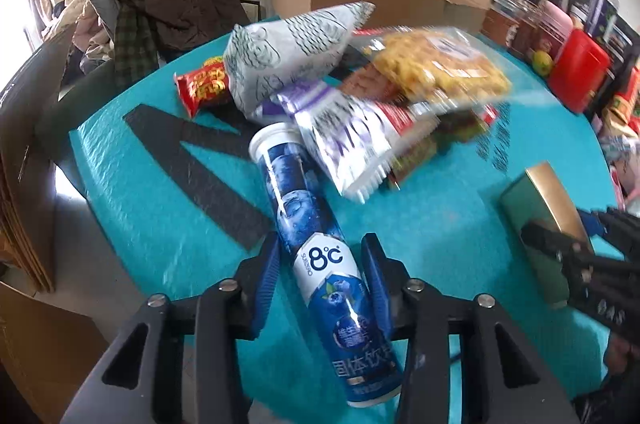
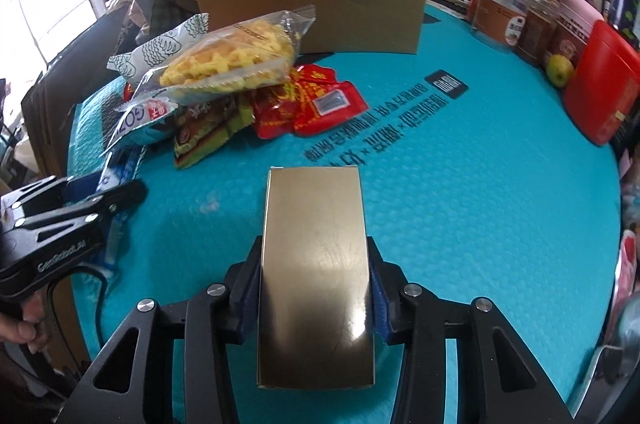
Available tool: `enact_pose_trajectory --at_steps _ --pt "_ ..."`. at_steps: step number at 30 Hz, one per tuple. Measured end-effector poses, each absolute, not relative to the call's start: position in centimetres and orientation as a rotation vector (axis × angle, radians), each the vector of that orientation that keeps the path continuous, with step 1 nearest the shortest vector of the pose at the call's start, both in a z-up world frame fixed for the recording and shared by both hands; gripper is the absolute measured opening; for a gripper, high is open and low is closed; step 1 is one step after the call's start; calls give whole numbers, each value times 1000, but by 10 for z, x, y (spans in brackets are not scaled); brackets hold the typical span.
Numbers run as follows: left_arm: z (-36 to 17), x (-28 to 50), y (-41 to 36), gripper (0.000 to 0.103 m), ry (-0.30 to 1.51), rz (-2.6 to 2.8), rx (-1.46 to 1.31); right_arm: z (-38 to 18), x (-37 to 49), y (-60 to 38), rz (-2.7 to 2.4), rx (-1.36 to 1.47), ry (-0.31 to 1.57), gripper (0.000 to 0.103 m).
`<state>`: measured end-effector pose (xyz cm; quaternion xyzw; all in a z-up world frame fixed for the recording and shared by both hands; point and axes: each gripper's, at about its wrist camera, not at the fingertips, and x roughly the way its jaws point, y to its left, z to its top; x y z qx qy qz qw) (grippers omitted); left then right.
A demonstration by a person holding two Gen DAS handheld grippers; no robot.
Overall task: Organize snacks
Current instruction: 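Lift the blue tube and gold box and carry both over the cardboard box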
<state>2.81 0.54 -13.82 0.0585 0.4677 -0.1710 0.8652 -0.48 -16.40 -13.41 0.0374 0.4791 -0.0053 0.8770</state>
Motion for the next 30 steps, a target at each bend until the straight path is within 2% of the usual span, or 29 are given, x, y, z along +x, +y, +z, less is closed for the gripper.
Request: enact_pose_trajectory --at_steps 3,6,12,20,22,25,30 --pt "-137 9 3 40 989 -377 152 -134 -13 -166 2 77 996 44" --pt "-135 0 -7 32 1008 -420 140 -134 -21 -166 29 78 995 44" --pt "-139 -4 -23 32 1013 -426 164 -134 -32 -170 52 92 992 46" --pt "-141 -1 -32 32 930 -390 214 -140 -35 -172 35 96 986 49" --pt "-140 -1 -33 28 921 -398 205 -140 -35 -171 31 86 983 49" --pt "-140 -1 -32 28 917 -405 194 -140 -37 -170 30 67 966 43" --pt "-132 -6 -29 28 891 -417 183 -135 -41 -170 42 78 928 43"
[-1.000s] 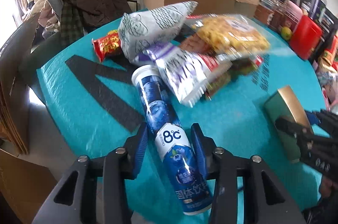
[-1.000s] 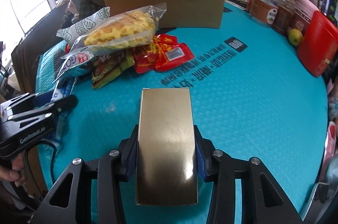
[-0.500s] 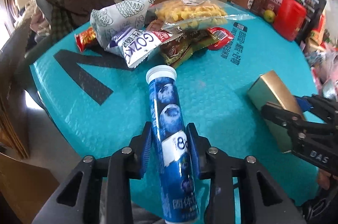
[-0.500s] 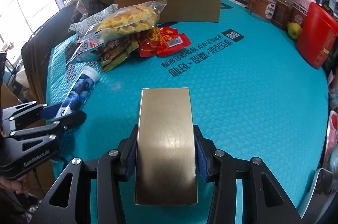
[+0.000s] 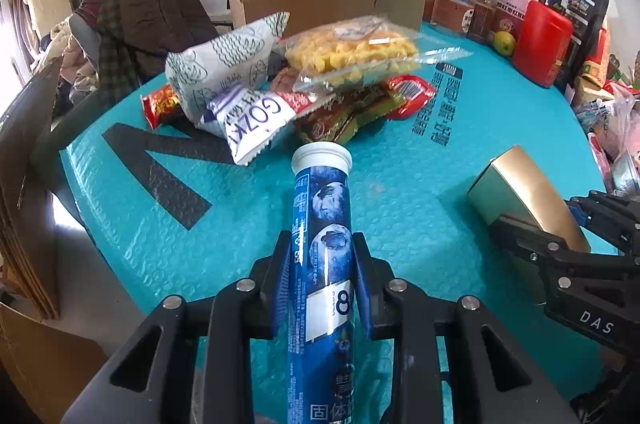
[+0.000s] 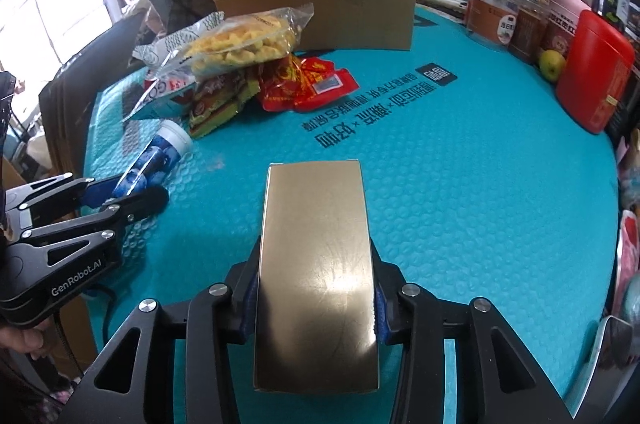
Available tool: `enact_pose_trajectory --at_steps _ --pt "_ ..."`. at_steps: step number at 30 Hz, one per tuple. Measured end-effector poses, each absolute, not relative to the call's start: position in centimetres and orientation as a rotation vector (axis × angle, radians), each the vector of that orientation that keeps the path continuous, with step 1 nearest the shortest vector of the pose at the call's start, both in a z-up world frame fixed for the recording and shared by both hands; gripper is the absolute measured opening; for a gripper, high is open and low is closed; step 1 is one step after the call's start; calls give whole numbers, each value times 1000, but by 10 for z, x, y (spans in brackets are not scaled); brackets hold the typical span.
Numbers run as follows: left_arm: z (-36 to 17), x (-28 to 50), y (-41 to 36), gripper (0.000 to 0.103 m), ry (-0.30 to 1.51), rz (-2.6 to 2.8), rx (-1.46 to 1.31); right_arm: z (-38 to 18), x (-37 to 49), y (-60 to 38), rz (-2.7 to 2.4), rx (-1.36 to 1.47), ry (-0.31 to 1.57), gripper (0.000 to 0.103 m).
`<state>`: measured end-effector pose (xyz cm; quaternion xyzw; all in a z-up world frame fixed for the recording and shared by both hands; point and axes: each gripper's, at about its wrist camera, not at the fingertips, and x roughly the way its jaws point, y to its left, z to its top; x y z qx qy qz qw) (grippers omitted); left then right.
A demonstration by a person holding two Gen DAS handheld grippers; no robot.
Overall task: Organize snacks
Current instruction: 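Lift the blue tube and gold box and carry both over the cardboard box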
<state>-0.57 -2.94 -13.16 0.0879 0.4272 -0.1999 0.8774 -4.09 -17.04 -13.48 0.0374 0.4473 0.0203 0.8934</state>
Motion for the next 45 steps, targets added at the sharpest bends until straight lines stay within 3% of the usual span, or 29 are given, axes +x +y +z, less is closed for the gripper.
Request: enact_pose_trajectory --at_steps 9,19,35,45 --pt "-105 -13 -29 28 858 -479 139 -111 -44 -162 74 84 895 43" --pt "-43 -12 -17 28 693 -517 96 -61 -44 -158 80 87 789 43" --pt "43 23 -8 28 463 -567 40 27 -12 -164 43 47 588 43" --pt "66 67 -13 28 405 -583 29 56 28 -169 33 35 531 43"
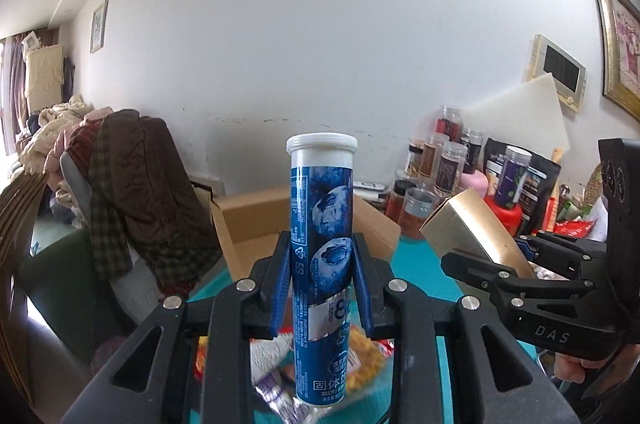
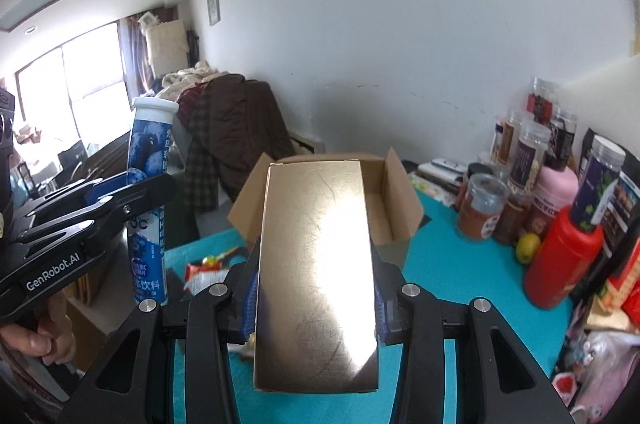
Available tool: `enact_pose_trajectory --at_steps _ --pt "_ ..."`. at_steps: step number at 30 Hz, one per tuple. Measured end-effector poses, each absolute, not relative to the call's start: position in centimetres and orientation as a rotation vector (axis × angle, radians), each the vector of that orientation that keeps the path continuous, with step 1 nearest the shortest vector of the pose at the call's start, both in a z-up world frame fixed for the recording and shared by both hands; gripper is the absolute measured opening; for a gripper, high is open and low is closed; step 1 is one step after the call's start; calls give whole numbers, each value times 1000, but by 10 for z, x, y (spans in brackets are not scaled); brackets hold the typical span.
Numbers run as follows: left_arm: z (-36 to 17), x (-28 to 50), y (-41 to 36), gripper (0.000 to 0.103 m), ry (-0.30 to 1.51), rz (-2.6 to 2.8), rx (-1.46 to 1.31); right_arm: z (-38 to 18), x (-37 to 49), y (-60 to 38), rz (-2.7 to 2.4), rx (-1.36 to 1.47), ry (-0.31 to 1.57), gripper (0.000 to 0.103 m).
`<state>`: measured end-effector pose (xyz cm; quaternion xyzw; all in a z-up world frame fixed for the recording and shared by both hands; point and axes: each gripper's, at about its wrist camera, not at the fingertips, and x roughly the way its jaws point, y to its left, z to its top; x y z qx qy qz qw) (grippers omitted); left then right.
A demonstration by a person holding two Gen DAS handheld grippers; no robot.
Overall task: Organize snacks
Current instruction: 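Lift the blue tube and gold box and carry both over the cardboard box, then lower both items into the box and open both tools to release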
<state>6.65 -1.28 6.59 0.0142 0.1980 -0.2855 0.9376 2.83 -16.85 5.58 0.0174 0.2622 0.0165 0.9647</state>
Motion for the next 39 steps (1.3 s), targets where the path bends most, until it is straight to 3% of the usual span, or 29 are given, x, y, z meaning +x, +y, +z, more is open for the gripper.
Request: enact_pose_trajectory --at_steps 21,39 --pt "66 202 -38 28 425 -534 16 70 160 -183 78 -16 515 43" --pt "29 293 -77 28 557 -536 85 37 258 -211 93 -6 680 43"
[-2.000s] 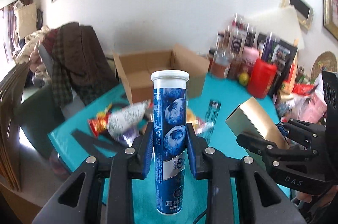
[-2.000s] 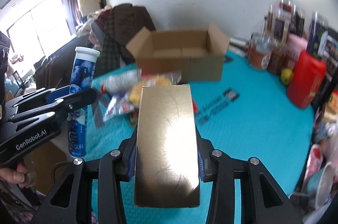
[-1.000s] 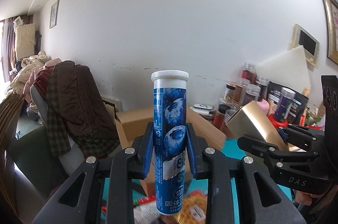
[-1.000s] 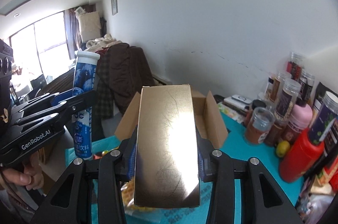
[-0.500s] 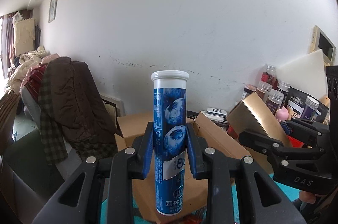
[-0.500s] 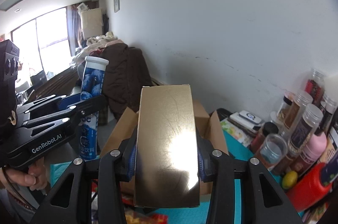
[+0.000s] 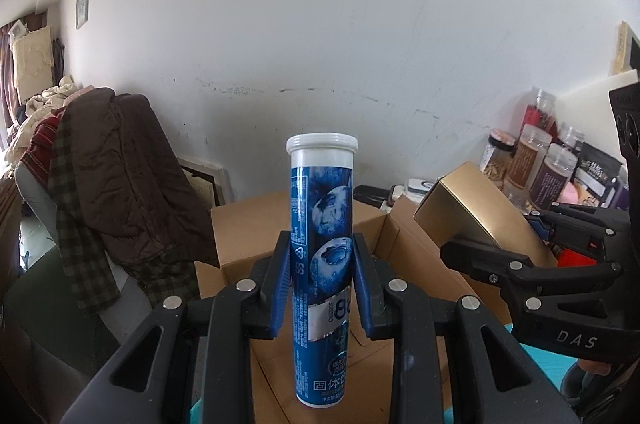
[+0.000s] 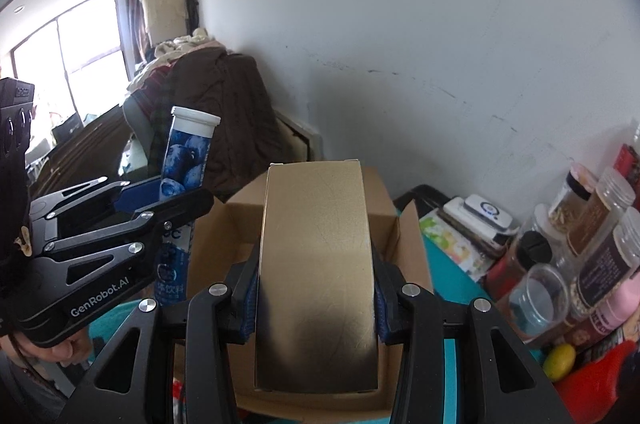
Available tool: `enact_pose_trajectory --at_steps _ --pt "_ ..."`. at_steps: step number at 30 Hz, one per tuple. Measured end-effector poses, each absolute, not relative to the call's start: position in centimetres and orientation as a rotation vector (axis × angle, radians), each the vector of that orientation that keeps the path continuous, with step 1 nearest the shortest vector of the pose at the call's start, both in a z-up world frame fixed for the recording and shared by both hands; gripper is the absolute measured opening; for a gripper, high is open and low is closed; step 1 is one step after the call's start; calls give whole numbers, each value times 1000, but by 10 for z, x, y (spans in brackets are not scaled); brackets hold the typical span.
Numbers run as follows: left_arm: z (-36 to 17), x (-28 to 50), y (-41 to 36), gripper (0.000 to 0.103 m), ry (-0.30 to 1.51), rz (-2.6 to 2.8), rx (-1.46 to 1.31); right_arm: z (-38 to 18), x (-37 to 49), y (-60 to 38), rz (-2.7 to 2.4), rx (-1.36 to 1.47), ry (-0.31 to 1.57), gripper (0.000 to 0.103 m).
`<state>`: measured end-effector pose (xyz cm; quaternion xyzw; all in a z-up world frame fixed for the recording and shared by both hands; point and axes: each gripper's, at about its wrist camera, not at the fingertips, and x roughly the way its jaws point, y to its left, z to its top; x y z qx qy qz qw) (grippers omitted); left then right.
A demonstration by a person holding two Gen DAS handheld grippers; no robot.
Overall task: Organize snacks
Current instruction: 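Lower both items into the box and open both tools to release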
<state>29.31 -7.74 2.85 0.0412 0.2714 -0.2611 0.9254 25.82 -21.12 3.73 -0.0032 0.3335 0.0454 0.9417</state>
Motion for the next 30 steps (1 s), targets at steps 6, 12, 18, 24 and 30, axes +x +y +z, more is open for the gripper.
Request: enact_pose_trajectory --at_steps 6,12,18,24,30 --pt "12 312 -87 28 618 -526 107 24 281 -217 93 1 746 43" --pt "-3 321 -95 28 663 -508 125 10 292 -221 80 1 801 43" --pt "-22 333 -98 28 744 -494 135 -5 298 -223 52 12 850 43" --pt "-34 335 -101 28 780 -475 174 -21 303 -222 30 9 897 43" --pt "-40 336 -106 28 792 -429 233 -29 307 -223 19 22 922 45"
